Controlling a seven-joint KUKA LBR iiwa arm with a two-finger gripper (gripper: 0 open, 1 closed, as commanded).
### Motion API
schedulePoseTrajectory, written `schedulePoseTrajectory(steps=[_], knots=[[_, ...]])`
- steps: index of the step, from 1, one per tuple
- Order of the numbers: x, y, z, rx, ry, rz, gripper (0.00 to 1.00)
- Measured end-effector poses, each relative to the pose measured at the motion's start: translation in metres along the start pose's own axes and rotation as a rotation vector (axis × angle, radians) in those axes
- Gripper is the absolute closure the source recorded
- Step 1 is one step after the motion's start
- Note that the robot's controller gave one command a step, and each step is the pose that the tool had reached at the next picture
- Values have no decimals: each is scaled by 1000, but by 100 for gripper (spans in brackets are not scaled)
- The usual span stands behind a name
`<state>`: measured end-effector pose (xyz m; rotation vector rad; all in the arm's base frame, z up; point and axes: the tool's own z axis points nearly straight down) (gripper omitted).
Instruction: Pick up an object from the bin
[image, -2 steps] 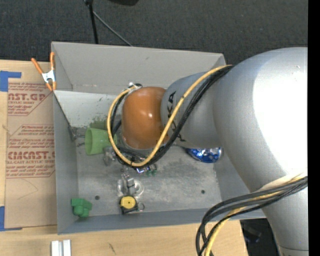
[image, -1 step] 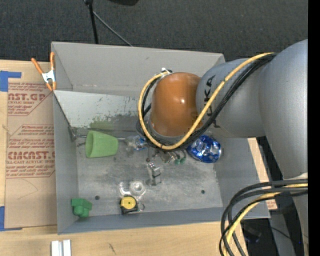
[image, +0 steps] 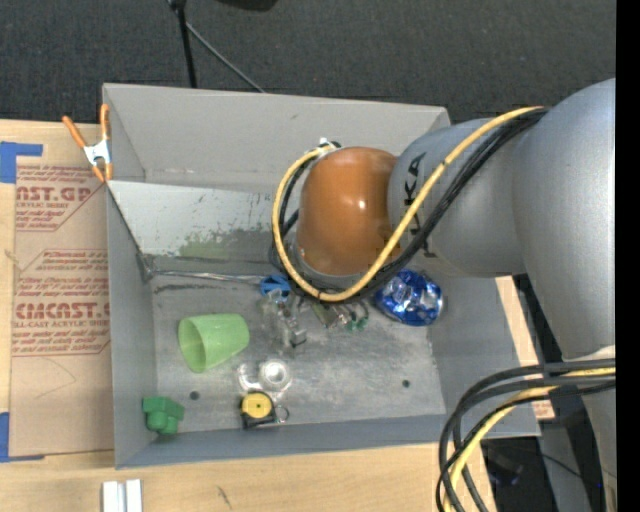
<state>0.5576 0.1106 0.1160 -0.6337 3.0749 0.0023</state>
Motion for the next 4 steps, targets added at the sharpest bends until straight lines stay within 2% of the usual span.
schedulePoseTrajectory(steps=[1, 2, 3, 4], knots=[[0, 0, 0, 0, 0, 0, 0], [33, 71, 47, -2, 4, -314, 0], [31, 69, 45, 0, -3, -310, 100], [32, 70, 46, -1, 1, -310, 0]])
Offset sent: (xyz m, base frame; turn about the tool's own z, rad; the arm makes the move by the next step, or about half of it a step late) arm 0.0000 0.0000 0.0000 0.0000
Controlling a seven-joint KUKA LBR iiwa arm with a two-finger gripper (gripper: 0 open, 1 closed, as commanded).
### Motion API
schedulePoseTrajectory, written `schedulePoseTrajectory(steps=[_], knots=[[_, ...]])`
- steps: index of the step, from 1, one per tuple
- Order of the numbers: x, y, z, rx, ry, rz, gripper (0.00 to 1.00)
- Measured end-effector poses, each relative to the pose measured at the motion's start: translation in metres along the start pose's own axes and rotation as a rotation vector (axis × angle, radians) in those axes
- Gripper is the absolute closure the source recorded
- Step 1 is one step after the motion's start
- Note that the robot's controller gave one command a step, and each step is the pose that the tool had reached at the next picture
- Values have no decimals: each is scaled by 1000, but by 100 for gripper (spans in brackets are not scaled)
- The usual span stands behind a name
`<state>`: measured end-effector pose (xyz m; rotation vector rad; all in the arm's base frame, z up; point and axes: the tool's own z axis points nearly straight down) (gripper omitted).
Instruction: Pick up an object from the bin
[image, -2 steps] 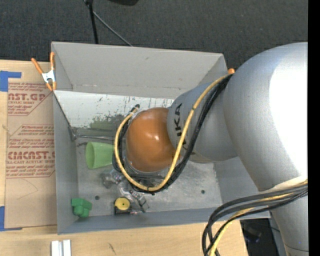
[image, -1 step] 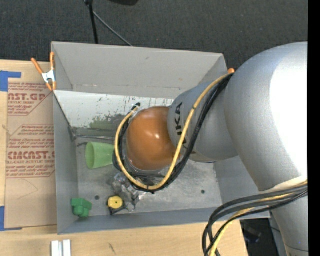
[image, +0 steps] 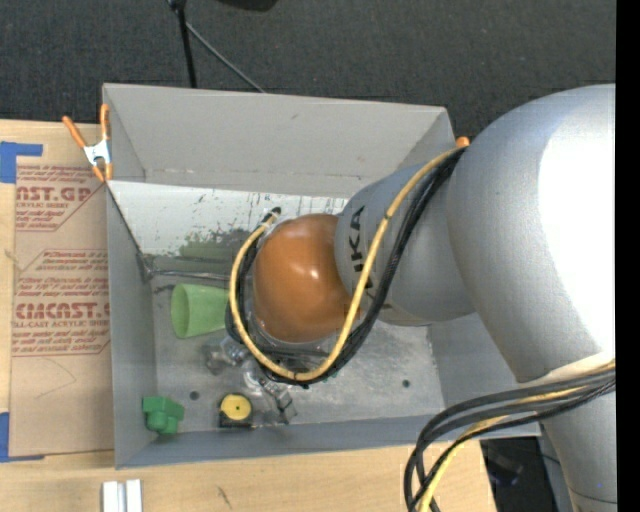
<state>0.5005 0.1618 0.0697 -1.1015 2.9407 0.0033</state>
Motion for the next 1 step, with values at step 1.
schedulePoseTrajectory(steps=[1], knots=[[-22, 48, 0, -1, -1, -331, 0]])
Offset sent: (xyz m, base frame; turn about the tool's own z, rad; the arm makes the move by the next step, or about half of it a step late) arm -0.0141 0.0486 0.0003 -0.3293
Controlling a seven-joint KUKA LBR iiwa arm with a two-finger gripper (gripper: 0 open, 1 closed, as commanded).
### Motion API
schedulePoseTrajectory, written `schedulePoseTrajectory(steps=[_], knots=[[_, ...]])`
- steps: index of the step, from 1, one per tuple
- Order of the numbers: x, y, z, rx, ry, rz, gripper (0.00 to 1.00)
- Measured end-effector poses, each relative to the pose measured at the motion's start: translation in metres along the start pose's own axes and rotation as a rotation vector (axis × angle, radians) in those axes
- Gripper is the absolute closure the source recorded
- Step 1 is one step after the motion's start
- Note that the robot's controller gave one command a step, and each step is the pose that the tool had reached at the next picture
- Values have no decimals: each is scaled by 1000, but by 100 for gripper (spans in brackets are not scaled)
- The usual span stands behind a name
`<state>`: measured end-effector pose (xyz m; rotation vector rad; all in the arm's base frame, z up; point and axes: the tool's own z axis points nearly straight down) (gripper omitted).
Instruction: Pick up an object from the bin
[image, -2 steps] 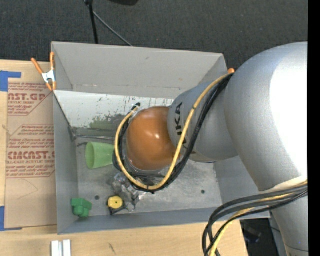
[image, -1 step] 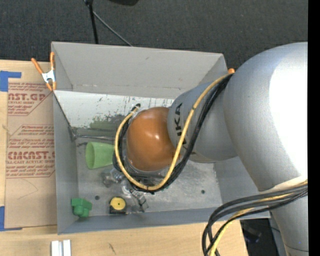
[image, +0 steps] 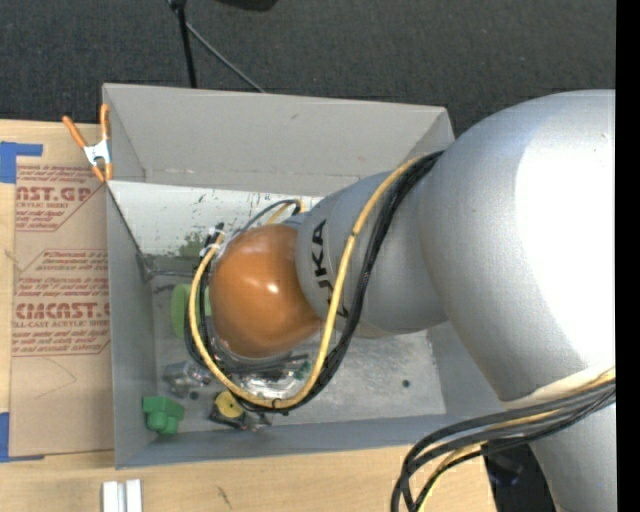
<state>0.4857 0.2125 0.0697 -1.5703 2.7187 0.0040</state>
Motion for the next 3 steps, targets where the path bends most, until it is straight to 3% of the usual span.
schedulePoseTrajectory(steps=[1, 2, 3], knots=[[-26, 20, 0, 1, 4, -134, 0], [-29, 18, -2, 7, -10, -132, 100], [5, -2, -2, 8, -7, -111, 100]])
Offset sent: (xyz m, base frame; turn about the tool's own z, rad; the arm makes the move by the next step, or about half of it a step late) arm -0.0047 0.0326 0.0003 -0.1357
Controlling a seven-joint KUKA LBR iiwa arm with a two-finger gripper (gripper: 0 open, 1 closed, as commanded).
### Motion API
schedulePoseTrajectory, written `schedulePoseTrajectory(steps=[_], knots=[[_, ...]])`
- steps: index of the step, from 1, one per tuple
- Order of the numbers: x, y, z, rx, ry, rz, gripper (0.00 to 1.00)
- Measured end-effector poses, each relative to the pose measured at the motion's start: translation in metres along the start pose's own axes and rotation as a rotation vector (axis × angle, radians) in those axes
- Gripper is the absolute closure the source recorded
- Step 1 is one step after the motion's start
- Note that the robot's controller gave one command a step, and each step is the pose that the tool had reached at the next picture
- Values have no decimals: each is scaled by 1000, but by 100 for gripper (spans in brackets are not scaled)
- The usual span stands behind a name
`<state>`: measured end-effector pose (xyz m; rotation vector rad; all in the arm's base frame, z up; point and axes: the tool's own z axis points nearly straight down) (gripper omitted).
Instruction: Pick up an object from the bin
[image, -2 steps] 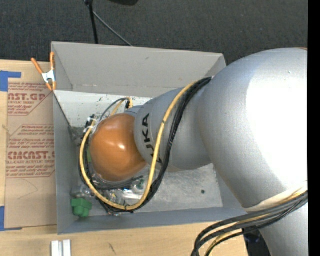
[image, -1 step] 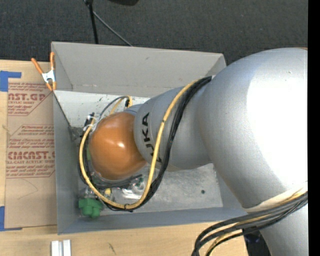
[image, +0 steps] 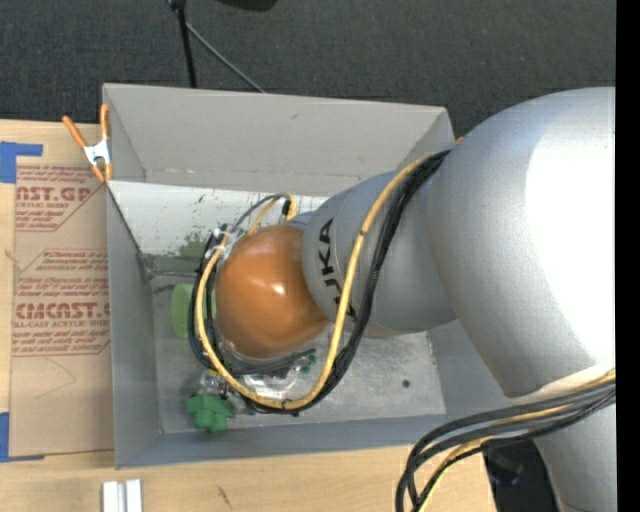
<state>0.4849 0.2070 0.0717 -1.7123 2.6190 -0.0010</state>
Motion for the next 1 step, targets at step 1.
schedulePoseTrajectory(steps=[1], knots=[[-21, -14, -131, -1, 1, -8, 100]])
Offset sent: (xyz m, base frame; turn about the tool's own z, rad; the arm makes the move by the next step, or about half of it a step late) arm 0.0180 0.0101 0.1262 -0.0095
